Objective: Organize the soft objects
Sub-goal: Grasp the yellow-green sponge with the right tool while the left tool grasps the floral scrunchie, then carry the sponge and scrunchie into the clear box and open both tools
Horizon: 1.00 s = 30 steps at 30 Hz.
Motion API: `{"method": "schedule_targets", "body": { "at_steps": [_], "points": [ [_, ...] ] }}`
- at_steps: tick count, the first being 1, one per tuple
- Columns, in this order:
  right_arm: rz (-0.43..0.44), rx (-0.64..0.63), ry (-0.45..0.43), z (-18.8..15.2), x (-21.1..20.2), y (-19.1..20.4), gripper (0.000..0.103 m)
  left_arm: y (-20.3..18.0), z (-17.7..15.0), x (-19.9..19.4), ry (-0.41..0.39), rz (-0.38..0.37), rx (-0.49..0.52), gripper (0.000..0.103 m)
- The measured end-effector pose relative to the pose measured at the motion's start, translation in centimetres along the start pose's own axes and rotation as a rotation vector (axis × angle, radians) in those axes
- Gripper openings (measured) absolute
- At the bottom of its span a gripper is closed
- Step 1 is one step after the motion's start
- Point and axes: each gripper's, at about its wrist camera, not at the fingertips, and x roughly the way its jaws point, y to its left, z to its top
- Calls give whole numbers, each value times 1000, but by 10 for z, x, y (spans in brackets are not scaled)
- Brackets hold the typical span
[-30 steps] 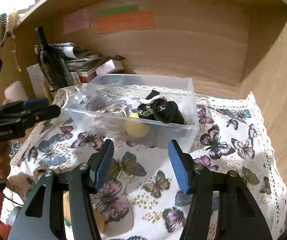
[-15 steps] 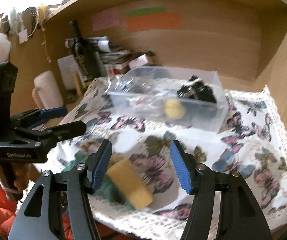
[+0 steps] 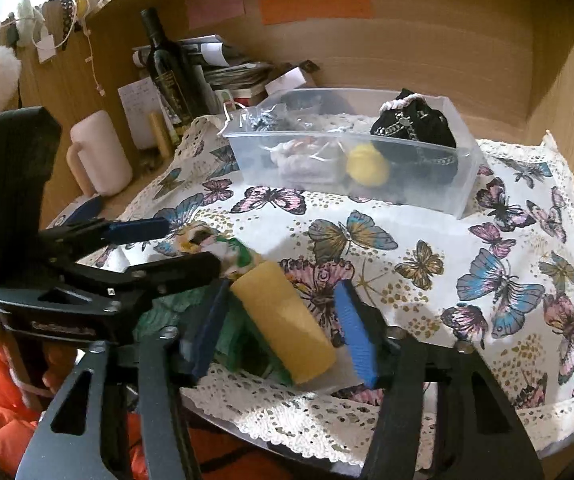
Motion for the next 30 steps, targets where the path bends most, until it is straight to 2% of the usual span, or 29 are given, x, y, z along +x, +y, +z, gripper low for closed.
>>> {"method": "schedule_targets", "body": {
  "at_steps": [1, 2, 3, 5, 7, 10, 14, 25, 30],
  "points": [
    [-2, 3, 4, 0, 2, 0, 35, -1, 1, 3, 5, -5, -1, 83],
    [-17, 3, 10, 0, 4, -1, 32, -2, 2, 7, 15, -13, 1, 73],
    [-30, 1, 11, -1, 5, -1, 30, -2, 2, 11, 31, -27, 5, 68],
    [-38, 12, 8, -2, 6, -4, 29, -4, 2, 18, 56, -45, 10, 45],
    [-32, 25, -1, -2, 5, -9, 28, -4, 1, 24, 81, -52, 15, 31],
    [-46, 41, -21, 0, 0, -14, 27, -2, 2, 25, 78, -55, 7, 18],
    [-76, 50, -52, 8, -3, -21, 27, 2, 12, 12, 24, -48, -1, 14],
    [-137, 47, -169, 50, -14, -36, 27, 11, 58, -19, -134, -12, -4, 14],
    [-148, 27, -181, 73, -6, -41, 27, 17, 79, -24, -182, -2, -10, 14]
  ]
}}
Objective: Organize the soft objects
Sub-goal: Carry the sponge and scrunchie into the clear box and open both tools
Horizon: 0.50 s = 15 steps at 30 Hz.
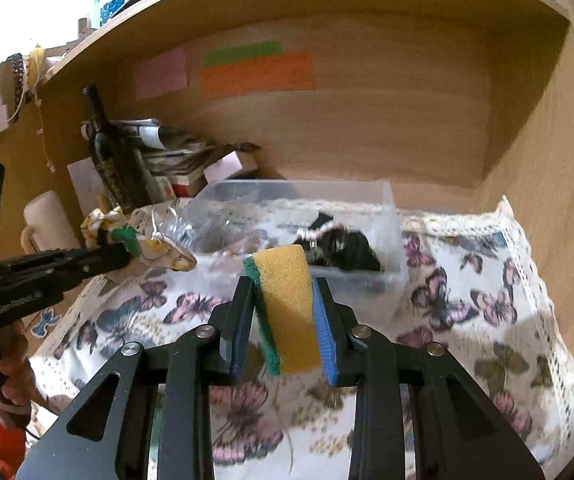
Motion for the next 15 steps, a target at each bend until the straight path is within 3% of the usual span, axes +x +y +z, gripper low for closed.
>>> {"method": "schedule_targets", "body": {
  "at_steps": [7, 12, 15],
  "points": [
    [59, -52, 46, 21, 30, 5, 27, 11, 18, 15, 2, -15, -21, 14],
    [11, -88, 76, 32, 54, 0, 27, 17, 27, 26, 10, -10, -24, 14],
    [-42, -93, 46, 46, 53, -9, 27, 20, 33, 31, 10, -4, -18, 14]
  ]
}}
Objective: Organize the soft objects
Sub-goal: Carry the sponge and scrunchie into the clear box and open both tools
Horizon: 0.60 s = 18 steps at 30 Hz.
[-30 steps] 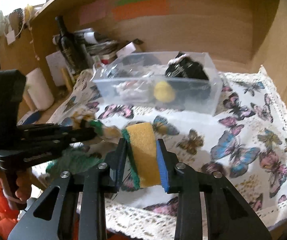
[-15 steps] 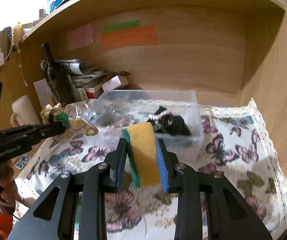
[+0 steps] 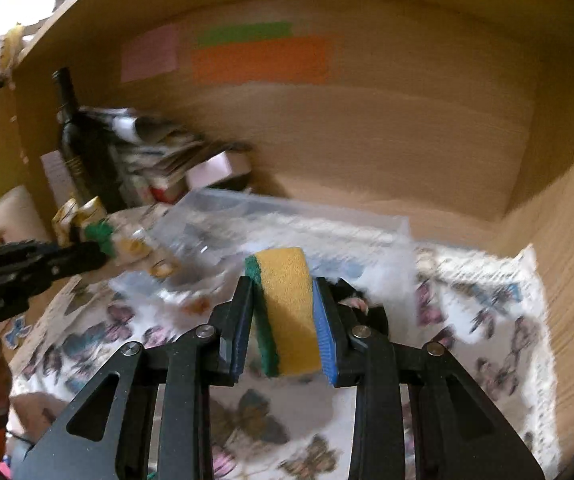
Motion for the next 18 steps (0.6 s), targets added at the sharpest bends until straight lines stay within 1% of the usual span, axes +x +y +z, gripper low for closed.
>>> {"method": "schedule_targets", "body": {
  "at_steps": [4, 8, 11, 15, 18],
  "points": [
    [-62, 10, -38, 16, -2, -13, 27, 2, 6, 8, 11, -6, 4, 14],
    [-78, 30, -39, 25, 6, -19, 27, 3, 10, 23, 32, 7, 17, 14],
    [-51, 21, -3, 23, 21, -13, 27, 4, 11, 36, 61, 10, 17, 14],
    [-37, -25, 61, 12, 44, 1, 27, 7, 11, 59, 113, 20, 20, 14],
    [-34, -51, 97, 5, 56, 8, 27, 8, 8, 70, 136, 31, 23, 14]
  ]
}}
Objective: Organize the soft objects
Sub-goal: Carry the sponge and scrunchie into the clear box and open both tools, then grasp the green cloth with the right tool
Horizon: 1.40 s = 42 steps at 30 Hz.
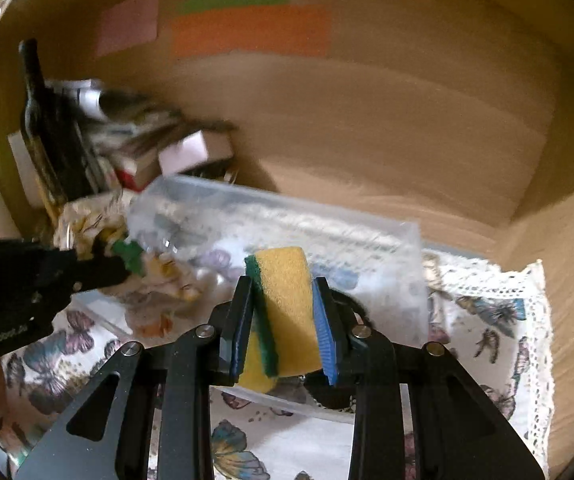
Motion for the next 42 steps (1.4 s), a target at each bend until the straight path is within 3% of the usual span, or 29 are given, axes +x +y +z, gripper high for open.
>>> {"method": "schedule_targets", "body": {
  "at_steps": [4, 11, 13, 15, 19, 24, 29, 34, 42],
  "points": [
    [9, -19, 36, -4, 11, 4, 27, 3, -2, 9, 20, 3, -3, 14],
    [17, -15, 49, -4, 8, 3, 29, -4, -4, 0, 2, 17, 19, 33],
    [8, -21, 36, -4, 3, 5, 36, -7, -4, -8, -14, 16, 23, 40],
    [-15, -32, 4, -5, -7, 6, 52, -10, -5, -19, -43, 25, 34, 49],
    [-39, -41, -52, -7, -30, 5, 57, -19, -5, -42, -107, 52, 68, 61],
    [-28, -15, -122, -14, -65, 3, 76, -23, -9, -74, -162, 41, 78, 73],
    [-6, -12, -149, -31, -91, 12, 80, -24, -24, -99, -202, 69, 84, 90],
    [39, 5, -138, -57, -102, 22, 82, -22, -49, -108, -181, 78, 74, 93],
    [128, 49, -38, -102, -91, 40, 82, -14, -95, -101, -77, 112, 40, 94]
  ]
}}
